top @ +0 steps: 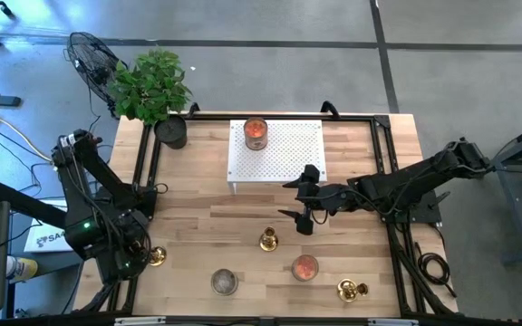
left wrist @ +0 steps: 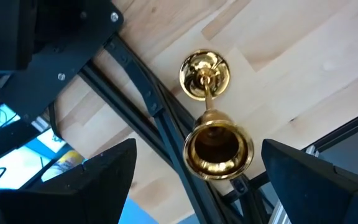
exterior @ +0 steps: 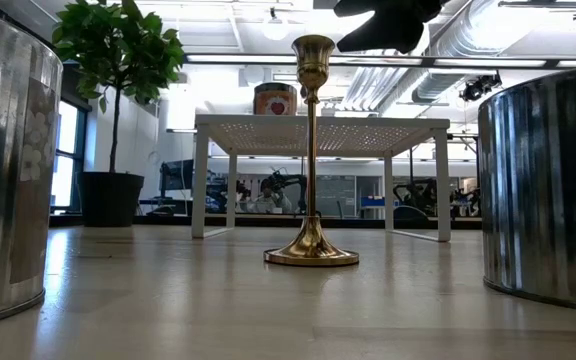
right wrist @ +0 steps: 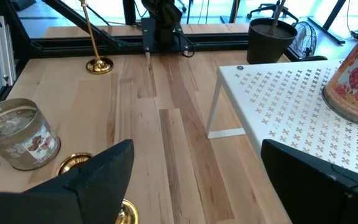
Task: Pick & Place candle stick holders
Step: Put the left gold candle holder on the shelf
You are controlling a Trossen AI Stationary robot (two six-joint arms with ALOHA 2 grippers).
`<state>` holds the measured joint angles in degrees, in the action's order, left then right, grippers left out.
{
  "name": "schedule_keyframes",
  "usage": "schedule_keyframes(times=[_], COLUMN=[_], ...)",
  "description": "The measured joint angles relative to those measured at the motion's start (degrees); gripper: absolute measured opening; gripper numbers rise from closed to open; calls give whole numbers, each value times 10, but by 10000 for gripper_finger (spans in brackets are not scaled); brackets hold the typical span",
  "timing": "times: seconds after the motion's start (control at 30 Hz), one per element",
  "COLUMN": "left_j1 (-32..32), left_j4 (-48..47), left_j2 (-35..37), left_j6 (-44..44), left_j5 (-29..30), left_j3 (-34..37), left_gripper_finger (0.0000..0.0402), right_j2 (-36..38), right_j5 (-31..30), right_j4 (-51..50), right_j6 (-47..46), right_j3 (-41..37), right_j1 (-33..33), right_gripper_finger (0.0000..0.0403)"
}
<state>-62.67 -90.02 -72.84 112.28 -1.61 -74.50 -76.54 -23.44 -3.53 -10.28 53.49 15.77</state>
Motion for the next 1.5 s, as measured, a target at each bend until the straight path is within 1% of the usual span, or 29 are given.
schedule_keyframes(times=[0.13, 0.87, 1.03, 1.5], left_j1=[0, 0, 0, 0], left_j4=[0, 0, 2, 8], left_j2=[0, 0, 0, -1], left_j6=[-13, -14, -10, -8], left_j5=[7, 9, 27, 24], left_j3=[0, 0, 0, 1], left_gripper_finger=[340, 340, 340, 340], right_j2=[0, 0, 0, 0], right_j5=[0, 0, 0, 0], right_j4=[0, 0, 0, -1], right_j6=[0, -2, 0, 0], right_j3=[0, 0, 0, 0], right_j1=[0, 0, 0, 0], right_gripper_finger=[346, 346, 346, 346])
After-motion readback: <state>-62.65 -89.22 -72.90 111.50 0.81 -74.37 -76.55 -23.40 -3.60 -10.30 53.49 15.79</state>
